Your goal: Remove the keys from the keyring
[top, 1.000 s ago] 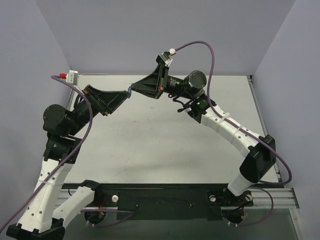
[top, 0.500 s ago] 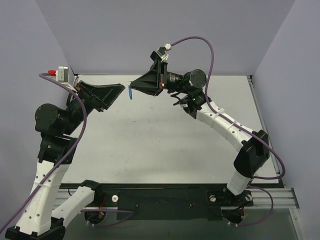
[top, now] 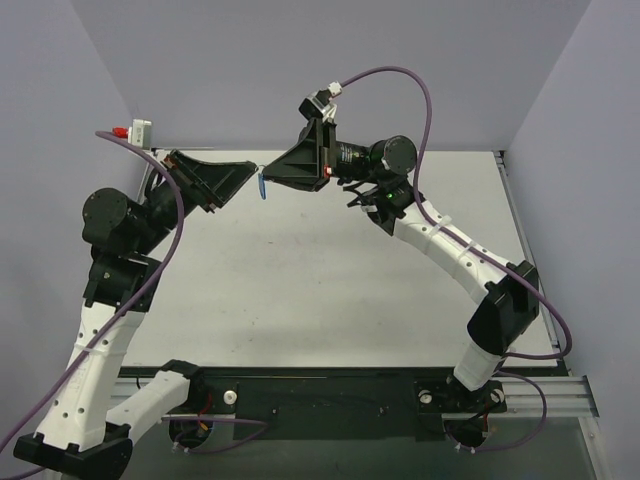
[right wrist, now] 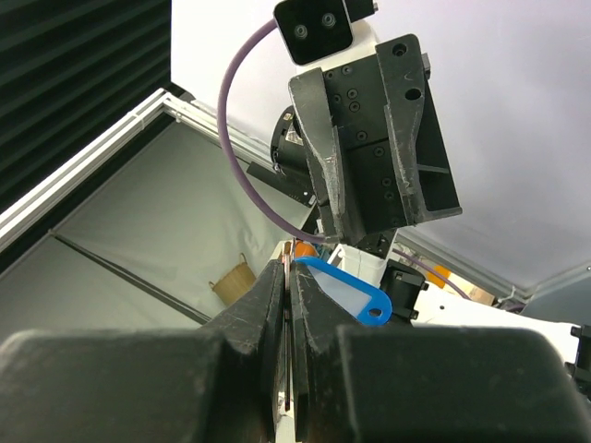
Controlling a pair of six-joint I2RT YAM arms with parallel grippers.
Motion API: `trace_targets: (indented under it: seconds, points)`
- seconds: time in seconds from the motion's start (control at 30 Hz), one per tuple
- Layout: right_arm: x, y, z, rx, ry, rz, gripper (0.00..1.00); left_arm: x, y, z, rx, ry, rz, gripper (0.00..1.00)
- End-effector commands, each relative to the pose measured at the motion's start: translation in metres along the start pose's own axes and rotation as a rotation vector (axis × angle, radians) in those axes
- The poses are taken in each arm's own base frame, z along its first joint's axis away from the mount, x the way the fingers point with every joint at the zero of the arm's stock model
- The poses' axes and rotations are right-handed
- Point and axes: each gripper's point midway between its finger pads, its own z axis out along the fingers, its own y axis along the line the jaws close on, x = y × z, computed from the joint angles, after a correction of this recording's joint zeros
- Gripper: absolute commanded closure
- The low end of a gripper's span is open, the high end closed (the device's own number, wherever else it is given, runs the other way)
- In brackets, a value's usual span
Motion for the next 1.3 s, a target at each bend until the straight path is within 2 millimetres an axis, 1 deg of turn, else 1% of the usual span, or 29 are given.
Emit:
trace_targets:
  seconds: [0.0,0.13,0.23,0.43,0.57,0.7,1.07,1.2,1.27]
  points:
    - [0.01,0.032,0.003,-0.069,0.045,-0.122,1.0,-0.015,-0.029,-0.003,0.08,-0.025,0.043,0.62]
    - [0.006,0.032,0.0,-0.063,0.032,-0.13,1.0,-0.017,-0.033,-0.003,0.083,-0.034,0.046,0.63]
    - [-0.001,0.027,-0.003,-0.044,0.012,-0.133,1.0,-0.021,-0.036,-0.004,0.084,-0.046,0.05,0.63]
    - [-0.001,0.022,-0.002,-0.026,0.017,-0.14,1.0,-0.024,-0.04,-0.005,0.088,-0.058,0.054,0.63]
    - [-0.003,0.022,-0.001,-0.02,0.006,-0.152,1.0,-0.023,-0.041,-0.005,0.098,-0.053,0.05,0.63]
    - [-0.004,0.019,-0.001,-0.006,0.007,-0.152,1.0,-0.019,-0.04,-0.004,0.109,-0.035,0.042,0.63]
    - [-0.007,0.02,0.002,-0.012,0.006,-0.158,1.0,-0.012,-0.037,0.0,0.129,-0.006,0.007,0.64]
    - [-0.007,0.02,0.003,-0.013,0.007,-0.157,1.0,-0.01,-0.036,0.002,0.133,0.005,-0.002,0.65]
    - [-0.006,0.023,0.004,-0.018,0.012,-0.16,1.0,-0.01,-0.034,0.002,0.132,0.005,-0.003,0.67]
